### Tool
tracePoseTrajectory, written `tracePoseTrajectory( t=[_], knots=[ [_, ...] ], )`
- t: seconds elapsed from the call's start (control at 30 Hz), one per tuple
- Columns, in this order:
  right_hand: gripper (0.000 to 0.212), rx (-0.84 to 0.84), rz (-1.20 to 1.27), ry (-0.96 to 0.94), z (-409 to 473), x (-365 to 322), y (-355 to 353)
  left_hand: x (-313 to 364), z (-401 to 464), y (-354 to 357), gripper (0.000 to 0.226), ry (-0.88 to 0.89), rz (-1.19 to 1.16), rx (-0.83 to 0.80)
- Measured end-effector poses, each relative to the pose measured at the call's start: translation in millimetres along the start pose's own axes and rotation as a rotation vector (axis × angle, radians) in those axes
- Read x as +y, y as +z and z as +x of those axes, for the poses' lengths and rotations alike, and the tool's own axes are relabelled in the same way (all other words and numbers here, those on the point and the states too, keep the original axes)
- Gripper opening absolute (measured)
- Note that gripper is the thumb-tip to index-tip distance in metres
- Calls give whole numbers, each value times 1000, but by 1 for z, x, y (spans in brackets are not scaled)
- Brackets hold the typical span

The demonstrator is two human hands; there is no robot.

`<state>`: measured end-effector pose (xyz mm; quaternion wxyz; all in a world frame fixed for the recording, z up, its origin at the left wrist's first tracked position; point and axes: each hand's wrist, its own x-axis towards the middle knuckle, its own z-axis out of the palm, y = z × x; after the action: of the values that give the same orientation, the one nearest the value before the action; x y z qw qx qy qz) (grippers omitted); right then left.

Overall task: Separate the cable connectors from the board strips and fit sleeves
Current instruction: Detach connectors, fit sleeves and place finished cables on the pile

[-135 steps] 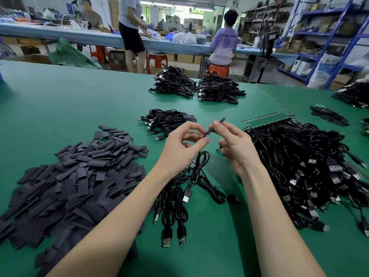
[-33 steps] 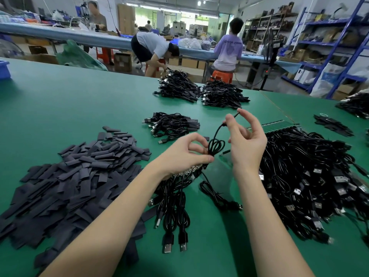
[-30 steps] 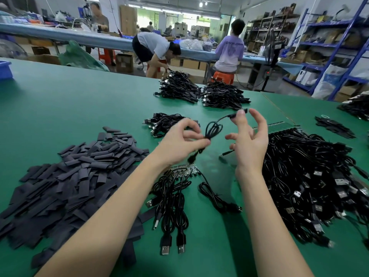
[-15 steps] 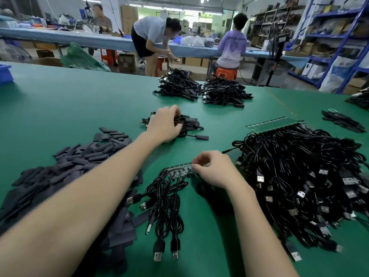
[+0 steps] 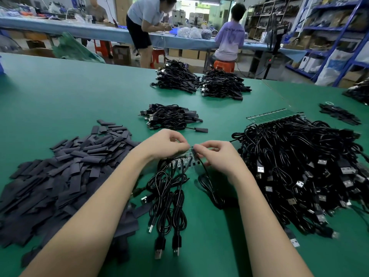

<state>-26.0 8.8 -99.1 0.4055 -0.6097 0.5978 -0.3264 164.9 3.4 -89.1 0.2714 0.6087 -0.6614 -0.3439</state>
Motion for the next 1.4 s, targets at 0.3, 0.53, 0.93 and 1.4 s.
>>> tracePoseTrajectory(
  t=[0.3,0.53,0.93,1.4],
  knots=[
    [17,-38,288,-36,-6,-5,-1,-8,-10,5,12,108,-335,-61],
    [24,-192,520,30,-4,-3,-2,3,-14,-3,6,163,-477,-135],
    [14,-344,727,9,-2,-8,7,5,-19,-11,17,185,-545,-174],
    [16,207,443,-152,-3,-29,-9,3,-8,5,21,180,175,175]
  ],
)
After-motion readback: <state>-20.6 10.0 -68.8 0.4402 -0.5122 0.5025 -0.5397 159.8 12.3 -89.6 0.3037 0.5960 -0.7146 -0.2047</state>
